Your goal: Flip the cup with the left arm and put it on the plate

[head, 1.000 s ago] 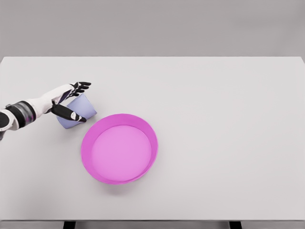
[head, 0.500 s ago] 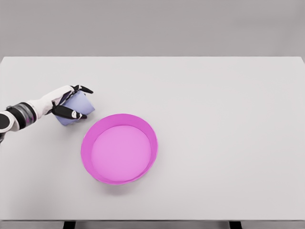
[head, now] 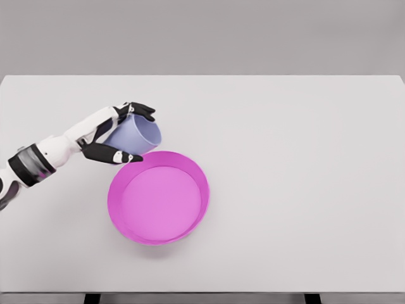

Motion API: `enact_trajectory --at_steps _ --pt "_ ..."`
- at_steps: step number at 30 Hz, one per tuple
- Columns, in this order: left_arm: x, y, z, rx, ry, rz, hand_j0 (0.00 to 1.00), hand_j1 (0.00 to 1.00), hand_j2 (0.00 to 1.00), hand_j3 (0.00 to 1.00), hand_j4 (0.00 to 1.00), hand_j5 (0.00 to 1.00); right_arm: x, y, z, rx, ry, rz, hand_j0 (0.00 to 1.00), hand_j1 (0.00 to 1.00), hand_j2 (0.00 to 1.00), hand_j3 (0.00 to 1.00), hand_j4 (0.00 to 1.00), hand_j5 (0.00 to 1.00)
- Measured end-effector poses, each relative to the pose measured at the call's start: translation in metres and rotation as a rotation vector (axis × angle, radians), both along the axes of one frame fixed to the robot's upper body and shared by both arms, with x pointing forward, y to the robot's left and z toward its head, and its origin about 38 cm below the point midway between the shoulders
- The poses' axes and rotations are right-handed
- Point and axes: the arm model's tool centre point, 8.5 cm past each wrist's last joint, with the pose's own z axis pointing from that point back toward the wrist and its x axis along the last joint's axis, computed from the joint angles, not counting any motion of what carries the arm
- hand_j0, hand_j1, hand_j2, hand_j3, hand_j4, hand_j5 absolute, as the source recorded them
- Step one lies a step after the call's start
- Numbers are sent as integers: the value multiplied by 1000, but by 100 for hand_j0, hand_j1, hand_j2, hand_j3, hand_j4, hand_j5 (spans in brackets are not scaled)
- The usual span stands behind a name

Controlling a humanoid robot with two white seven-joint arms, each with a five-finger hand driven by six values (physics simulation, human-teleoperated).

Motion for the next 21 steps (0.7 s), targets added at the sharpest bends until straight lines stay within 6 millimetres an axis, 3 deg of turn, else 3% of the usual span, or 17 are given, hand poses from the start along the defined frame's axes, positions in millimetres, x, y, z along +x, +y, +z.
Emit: enact_trajectory --at_steps 6,12,17,21 --pt "-23 -16 5 -145 -58 -97 58 58 58 58 58 58 0 0 0 0 0 0 100 100 100 100 100 100" --pt "-27 -33 11 -333 -75 -113 58 58 58 58 58 58 0 0 0 0 0 0 100 100 100 100 100 100" --pt "-34 -57 -8 -475 -13 -92 58 58 58 58 58 58 0 0 0 0 0 0 100 100 100 100 100 100" --pt "-35 -64 -18 -532 11 -43 59 59 59 59 59 59 0 0 0 0 0 0 100 100 100 100 100 100"
